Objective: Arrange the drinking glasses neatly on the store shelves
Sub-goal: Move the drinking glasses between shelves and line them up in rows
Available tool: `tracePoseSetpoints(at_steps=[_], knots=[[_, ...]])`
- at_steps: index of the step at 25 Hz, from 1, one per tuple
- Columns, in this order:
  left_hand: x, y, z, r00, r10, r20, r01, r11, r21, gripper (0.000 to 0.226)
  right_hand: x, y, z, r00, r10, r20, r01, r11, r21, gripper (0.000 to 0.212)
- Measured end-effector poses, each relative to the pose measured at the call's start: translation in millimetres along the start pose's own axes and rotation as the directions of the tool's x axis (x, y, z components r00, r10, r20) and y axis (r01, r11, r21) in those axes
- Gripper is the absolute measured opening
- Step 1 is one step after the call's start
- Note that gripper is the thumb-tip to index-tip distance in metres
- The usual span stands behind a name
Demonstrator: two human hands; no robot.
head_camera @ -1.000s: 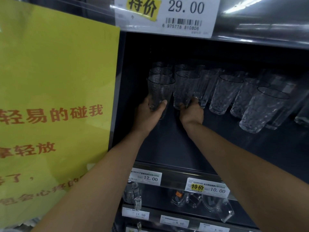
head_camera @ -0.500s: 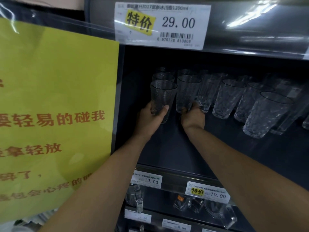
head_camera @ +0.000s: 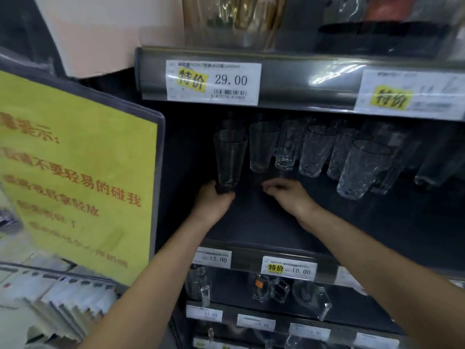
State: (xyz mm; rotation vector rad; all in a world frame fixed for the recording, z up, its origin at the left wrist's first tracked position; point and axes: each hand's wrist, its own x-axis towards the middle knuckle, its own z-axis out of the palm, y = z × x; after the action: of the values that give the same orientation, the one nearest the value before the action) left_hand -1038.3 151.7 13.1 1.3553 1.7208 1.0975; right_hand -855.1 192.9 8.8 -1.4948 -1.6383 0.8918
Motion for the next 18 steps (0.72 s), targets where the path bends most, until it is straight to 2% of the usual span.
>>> tracePoseSetpoints(at_steps=[1, 3, 5, 7, 9, 11, 14, 18], knots=[[-12, 2, -4, 1.0, -0.008, 0.026, 0.008, 1.0, 0.004, 0.045, -17, 0, -13, 0.999, 0.006, 0.045, -0.005, 1.0, -0.007, 0.02], [-35, 0, -7, 1.0, 0.004, 0.021, -0.004, 1.0, -0.012, 0.047, -49, 9, -41, 0.999, -0.023, 0.044, 0.029, 0.99, -0.137, 0.023], [-58, 1, -8, 0.995, 0.093, -0.03, -0.095, 0.994, -0.059, 0.035, -90, 19, -67, 0.997, -0.049, -0.064, 0.036, 0.981, -0.19, 0.025], [-82, 3, 0, 0.977, 0.211, -0.03, -0.213, 0.966, -0.144, 0.02, -142, 28, -93, 0.984, -0.038, -0.175, 0.015, 0.991, -0.129, 0.026], [-107, 10, 17, 0.954, 0.296, 0.053, -0.277, 0.933, -0.228, 0.015, -195, 38, -113, 0.965, -0.015, -0.263, -0.009, 0.996, -0.091, 0.024], [-127, 18, 36, 0.926, 0.338, 0.168, -0.281, 0.915, -0.291, 0.014, -239, 50, -128, 0.935, 0.04, -0.352, -0.044, 0.999, -0.003, 0.022], [-154, 37, 79, 0.858, 0.379, 0.347, -0.263, 0.904, -0.337, 0.014, -299, 78, -163, 0.85, 0.165, -0.499, -0.117, 0.985, 0.127, 0.02], [-199, 63, 153, 0.721, 0.409, 0.559, -0.225, 0.902, -0.369, 0.011, -365, 116, -212, 0.709, 0.32, -0.628, -0.191, 0.945, 0.265, 0.015]])
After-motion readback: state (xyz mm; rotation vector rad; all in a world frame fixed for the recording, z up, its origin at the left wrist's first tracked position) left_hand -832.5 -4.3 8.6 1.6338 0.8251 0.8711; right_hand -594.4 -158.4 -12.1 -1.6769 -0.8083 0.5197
